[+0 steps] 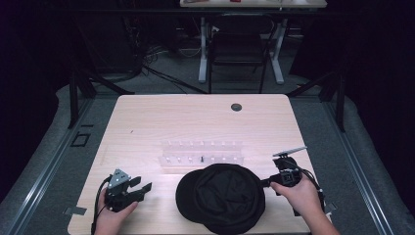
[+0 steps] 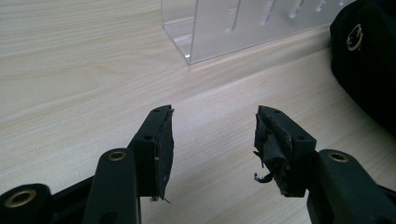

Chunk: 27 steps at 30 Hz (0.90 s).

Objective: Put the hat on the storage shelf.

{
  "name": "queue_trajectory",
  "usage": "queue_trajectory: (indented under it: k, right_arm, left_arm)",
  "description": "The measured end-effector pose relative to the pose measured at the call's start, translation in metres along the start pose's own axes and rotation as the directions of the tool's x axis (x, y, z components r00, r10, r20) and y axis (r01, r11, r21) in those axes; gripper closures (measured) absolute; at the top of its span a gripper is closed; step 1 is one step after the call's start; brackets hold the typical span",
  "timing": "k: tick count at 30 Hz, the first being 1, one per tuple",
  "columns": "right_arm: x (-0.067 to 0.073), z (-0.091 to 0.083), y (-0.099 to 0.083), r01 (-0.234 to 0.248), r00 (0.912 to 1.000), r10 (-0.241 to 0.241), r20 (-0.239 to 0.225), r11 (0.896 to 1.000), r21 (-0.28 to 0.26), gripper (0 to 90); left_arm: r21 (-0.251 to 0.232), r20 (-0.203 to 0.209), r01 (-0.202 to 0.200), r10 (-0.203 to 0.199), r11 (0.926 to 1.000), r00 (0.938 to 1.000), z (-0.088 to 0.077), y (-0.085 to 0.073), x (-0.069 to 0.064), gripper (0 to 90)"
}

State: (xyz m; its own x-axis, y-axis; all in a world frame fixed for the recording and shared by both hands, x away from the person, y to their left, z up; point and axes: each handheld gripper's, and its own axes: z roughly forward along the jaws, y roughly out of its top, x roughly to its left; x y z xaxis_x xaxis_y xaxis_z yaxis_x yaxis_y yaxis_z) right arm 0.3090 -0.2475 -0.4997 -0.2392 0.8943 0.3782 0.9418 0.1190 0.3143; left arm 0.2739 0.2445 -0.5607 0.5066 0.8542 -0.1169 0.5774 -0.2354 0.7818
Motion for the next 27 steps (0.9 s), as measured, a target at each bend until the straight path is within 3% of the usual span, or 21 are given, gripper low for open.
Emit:
queue_trajectory:
  k: [5,12,18,24,27]
  right_arm:
    - [0.004,-0.003,0.003,0.002,0.9999,-0.002,-0.013,1.0,-0.011,75.2]
    - [0.001,0.006,0.002,-0.011,0.9996,0.01,0.027,0.999,0.051,74.4]
    - [-0.002,0.014,0.0,-0.056,0.9984,0.057,-0.008,0.996,0.074,75.2]
    - [-0.007,0.019,-0.001,-0.057,0.9975,0.062,-0.034,0.99,0.132,76.3]
    - [-0.01,0.023,-0.003,-0.094,0.9937,0.101,-0.049,0.987,0.131,77.6]
  left_arm:
    - [0.001,0.002,-0.002,0.002,1.0,1.0,0.0,0.0,0.0,47.1]
    - [-0.001,0.002,-0.001,0.001,1.0,1.0,0.0,0.0,0.0,47.2]
    - [0.0,0.002,0.003,-0.003,1.0,1.0,0.001,0.0,0.0,47.2]
    - [0.005,0.003,-0.003,0.003,1.0,1.0,0.001,0.0,0.0,47.1]
    - [0.006,0.004,0.001,-0.001,1.0,1.0,0.001,0.0,0.0,47.1]
